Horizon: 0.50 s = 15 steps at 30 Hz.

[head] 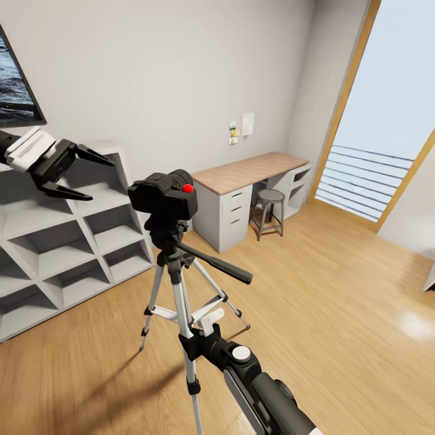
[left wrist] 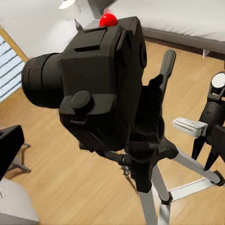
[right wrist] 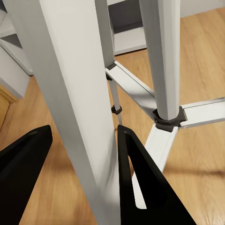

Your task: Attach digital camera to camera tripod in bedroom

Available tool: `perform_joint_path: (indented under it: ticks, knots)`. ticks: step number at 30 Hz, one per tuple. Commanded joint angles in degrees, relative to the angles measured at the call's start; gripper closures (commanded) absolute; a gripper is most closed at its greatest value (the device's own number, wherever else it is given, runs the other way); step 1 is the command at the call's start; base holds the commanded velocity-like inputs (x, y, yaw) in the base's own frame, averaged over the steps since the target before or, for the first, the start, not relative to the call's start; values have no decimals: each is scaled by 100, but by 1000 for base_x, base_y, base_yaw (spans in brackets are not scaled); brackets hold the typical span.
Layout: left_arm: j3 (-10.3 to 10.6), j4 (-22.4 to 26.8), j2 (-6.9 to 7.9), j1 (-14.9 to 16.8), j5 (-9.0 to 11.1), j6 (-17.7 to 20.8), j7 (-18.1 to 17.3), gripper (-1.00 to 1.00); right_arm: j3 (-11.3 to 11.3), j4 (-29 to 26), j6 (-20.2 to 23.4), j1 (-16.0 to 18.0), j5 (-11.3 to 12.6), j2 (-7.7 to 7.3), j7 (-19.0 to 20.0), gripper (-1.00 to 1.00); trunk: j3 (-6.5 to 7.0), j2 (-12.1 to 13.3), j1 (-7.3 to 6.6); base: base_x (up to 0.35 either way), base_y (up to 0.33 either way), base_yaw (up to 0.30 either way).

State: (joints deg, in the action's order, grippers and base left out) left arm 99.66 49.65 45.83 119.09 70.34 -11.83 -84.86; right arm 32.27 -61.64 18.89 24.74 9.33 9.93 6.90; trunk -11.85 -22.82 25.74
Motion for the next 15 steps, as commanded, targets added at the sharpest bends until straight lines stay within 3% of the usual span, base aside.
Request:
perform_joint_path:
  ticks: [1, 10, 11, 15]
  knots:
    - [-14, 8, 101, 18, 51, -57, 8, -100, 5, 26, 28, 4, 27, 0, 4, 100, -13, -10, 5, 0, 0, 0]
    - [-114, 10, 290, 10, 43, -57, 13, -100, 0, 28, 24, 4, 32, 0, 4, 100, -13, -10, 5, 0, 0, 0]
    - [-117, 10, 296, 10, 43, -57, 13, -100, 0, 28, 23, 4, 31, 0, 4, -100, -13, -10, 5, 0, 0, 0]
    - [-128, 10, 315, 9, 43, -56, 14, -100, 2, 28, 20, 1, 26, 0, 4, -100, -13, -10, 5, 0, 0, 0]
